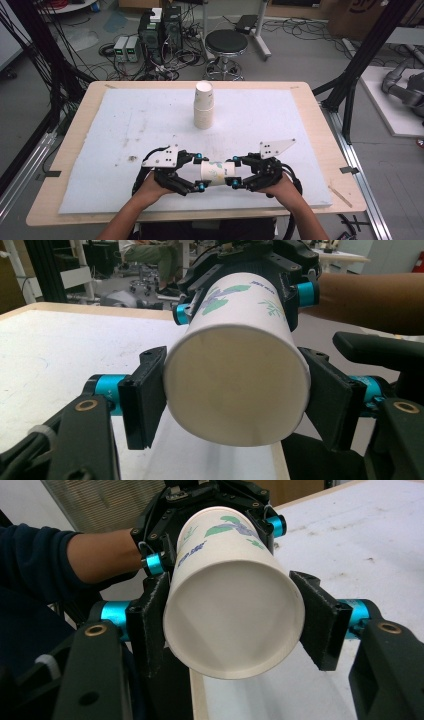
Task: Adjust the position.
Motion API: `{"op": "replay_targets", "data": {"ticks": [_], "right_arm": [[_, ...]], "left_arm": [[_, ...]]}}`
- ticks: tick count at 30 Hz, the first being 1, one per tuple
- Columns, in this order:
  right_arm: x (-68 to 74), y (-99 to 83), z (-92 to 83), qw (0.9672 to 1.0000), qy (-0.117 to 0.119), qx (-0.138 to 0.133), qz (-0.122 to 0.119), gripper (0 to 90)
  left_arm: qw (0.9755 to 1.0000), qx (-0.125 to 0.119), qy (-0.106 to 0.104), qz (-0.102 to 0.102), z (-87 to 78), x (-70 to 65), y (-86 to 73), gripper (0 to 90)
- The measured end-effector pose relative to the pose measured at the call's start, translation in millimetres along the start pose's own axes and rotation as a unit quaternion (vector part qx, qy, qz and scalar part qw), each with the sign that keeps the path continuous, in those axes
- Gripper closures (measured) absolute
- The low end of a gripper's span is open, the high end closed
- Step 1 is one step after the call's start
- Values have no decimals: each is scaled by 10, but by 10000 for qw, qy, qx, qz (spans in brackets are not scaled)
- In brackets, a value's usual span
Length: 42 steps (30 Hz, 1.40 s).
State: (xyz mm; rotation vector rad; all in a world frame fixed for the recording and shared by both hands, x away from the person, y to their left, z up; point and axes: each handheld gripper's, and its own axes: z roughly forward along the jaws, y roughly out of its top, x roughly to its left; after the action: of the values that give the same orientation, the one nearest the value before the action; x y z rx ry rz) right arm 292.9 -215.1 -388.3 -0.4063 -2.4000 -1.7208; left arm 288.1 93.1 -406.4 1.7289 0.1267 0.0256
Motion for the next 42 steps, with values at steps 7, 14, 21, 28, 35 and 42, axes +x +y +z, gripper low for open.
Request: {"op": "replay_targets", "data": {"ticks": [7, 14, 21, 28, 35, 42], "right_arm": [[64, 80, -11, 9988, -435, 185, -122, 206], [146, 217, 28, 9911, -869, 765, -662, 206], [166, 282, 144, 9797, -1156, 1232, -1083, 206], [167, 311, 246, 9749, -1150, 1457, -1232, 206], [168, 329, 287, 9731, -1112, 1558, -1283, 206], [163, 326, 296, 9711, -1127, 1654, -1300, 207]], "left_arm": [[9988, 469, 106, -81, -22, 13, 79, 319], [9917, 1271, 190, 24, -38, 38, 248, 319], [9813, 1909, 219, 138, -36, 61, 388, 319], [9729, 2294, 232, 148, 0, 72, 478, 319], [9668, 2541, 203, 180, 36, 92, 544, 320], [9582, 2849, 172, 215, 85, 105, 578, 320]]}}
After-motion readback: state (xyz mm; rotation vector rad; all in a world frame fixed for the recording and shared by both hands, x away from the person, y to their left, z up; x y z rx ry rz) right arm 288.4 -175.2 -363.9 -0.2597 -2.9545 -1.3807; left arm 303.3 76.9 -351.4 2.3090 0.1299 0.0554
